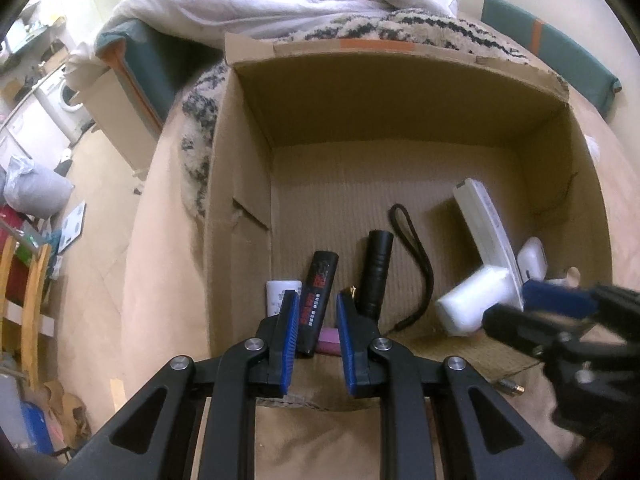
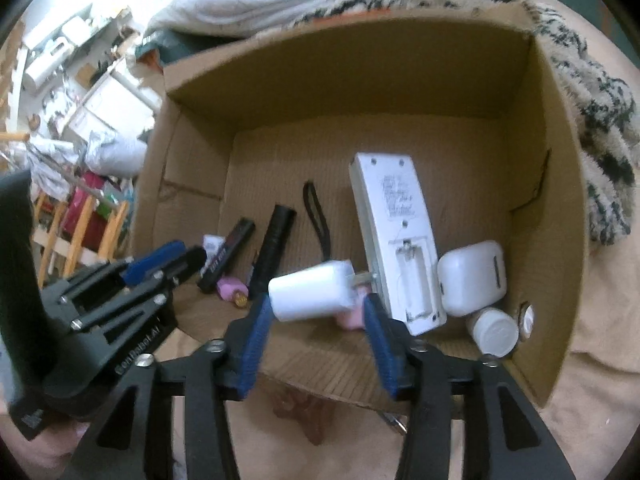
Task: Organize rigid objects
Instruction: 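Carry the power bank and charger plug into the box and open both tools, then withdraw both tools from the box toward the last items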
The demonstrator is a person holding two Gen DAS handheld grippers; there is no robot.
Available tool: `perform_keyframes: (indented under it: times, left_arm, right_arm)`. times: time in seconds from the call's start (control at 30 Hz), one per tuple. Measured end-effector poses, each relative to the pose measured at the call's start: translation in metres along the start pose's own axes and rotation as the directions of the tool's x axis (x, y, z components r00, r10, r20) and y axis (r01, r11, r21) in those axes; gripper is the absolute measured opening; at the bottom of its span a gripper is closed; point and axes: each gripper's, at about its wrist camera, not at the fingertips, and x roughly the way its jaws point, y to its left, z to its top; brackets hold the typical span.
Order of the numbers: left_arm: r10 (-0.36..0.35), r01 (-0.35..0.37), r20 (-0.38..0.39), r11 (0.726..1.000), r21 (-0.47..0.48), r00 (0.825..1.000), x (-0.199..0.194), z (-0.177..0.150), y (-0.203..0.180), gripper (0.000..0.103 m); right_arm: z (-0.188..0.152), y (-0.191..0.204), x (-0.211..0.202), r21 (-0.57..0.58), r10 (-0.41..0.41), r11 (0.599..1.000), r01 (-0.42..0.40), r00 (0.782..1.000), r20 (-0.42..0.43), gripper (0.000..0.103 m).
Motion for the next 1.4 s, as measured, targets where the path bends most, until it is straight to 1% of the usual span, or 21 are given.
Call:
perform_keyframes:
  times: [0.07, 0.17, 0.2, 0.23, 0.27, 0.3, 0.33, 0.43, 0.53, 0.73, 1.0, 1.2, 1.4]
  left_arm:
    - [-0.002, 0.002, 0.013, 1.000, 0.000, 1.000, -0.005, 0.000, 0.001, 0.017]
    - [-0.018, 0.018, 0.027, 1.000, -0.001, 0.999, -0.011, -0.001, 0.003, 0.021]
    - [-0.027, 0.027, 0.030, 1.000, -0.006, 0.999, -0.013, -0.001, 0.004, 0.027]
    - [-0.035, 0.035, 0.036, 0.999, -0.012, 0.999, -0.016, 0.000, 0.005, 0.037]
    - [-0.037, 0.038, 0.047, 0.999, -0.019, 0.998, -0.019, 0.000, 0.006, 0.043]
    - [-0.037, 0.039, 0.060, 0.999, -0.025, 0.998, -0.023, 0.000, 0.007, 0.053]
    - [-0.040, 0.042, 0.077, 0.999, -0.031, 0.996, -0.027, -0.001, 0.008, 0.057]
    - [-0.048, 0.051, 0.097, 0.998, -0.029, 0.994, -0.035, -0.001, 0.009, 0.058]
    - [-0.031, 0.033, 0.101, 0.999, -0.020, 0.994, -0.039, -0.003, 0.010, 0.058]
    - [-0.022, 0.027, 0.072, 0.997, -0.066, 0.997, -0.038, -0.014, 0.018, 0.058]
    - [-0.026, 0.030, 0.063, 0.997, -0.070, 0.998, -0.045, -0.029, 0.015, 0.058]
    - [-0.047, 0.049, 0.047, 0.998, -0.036, 0.998, -0.045, -0.042, 0.001, 0.058]
    - [-0.066, 0.065, 0.031, 0.998, 0.019, 0.997, -0.042, -0.051, -0.020, 0.058]
  right_arm:
    - [0.002, -0.003, -0.007, 0.021, 0.012, 1.000, -0.013, 0.999, 0.033, 0.068]
    - [0.004, -0.008, -0.015, 0.049, 0.010, 0.999, -0.013, 0.998, 0.068, 0.074]
    - [0.005, -0.010, -0.017, 0.059, 0.009, 0.998, -0.014, 0.997, 0.072, 0.074]
    - [0.005, -0.012, -0.017, 0.065, 0.006, 0.998, -0.011, 0.997, 0.073, 0.074]
    - [0.004, -0.013, -0.017, 0.070, 0.001, 0.998, -0.006, 0.997, 0.074, 0.074]
    - [0.003, -0.015, -0.017, 0.075, -0.004, 0.997, -0.002, 0.997, 0.075, 0.075]
    - [0.002, -0.016, -0.018, 0.079, -0.007, 0.997, 0.001, 0.997, 0.075, 0.075]
    - [-0.001, -0.019, -0.022, 0.085, -0.010, 0.996, 0.003, 0.997, 0.082, 0.075]
    - [-0.003, -0.016, -0.025, 0.084, -0.018, 0.996, 0.011, 0.996, 0.089, 0.075]
    - [-0.007, -0.016, -0.035, 0.085, -0.028, 0.996, 0.020, 0.995, 0.099, 0.075]
    - [-0.023, -0.022, -0.049, 0.099, -0.044, 0.995, 0.033, 0.993, 0.106, 0.075]
    - [-0.043, -0.030, -0.061, 0.125, -0.053, 0.991, 0.041, 0.994, 0.096, 0.075]
    - [-0.064, -0.050, -0.072, 0.211, -0.036, 0.977, 0.019, 0.996, 0.078, 0.075]
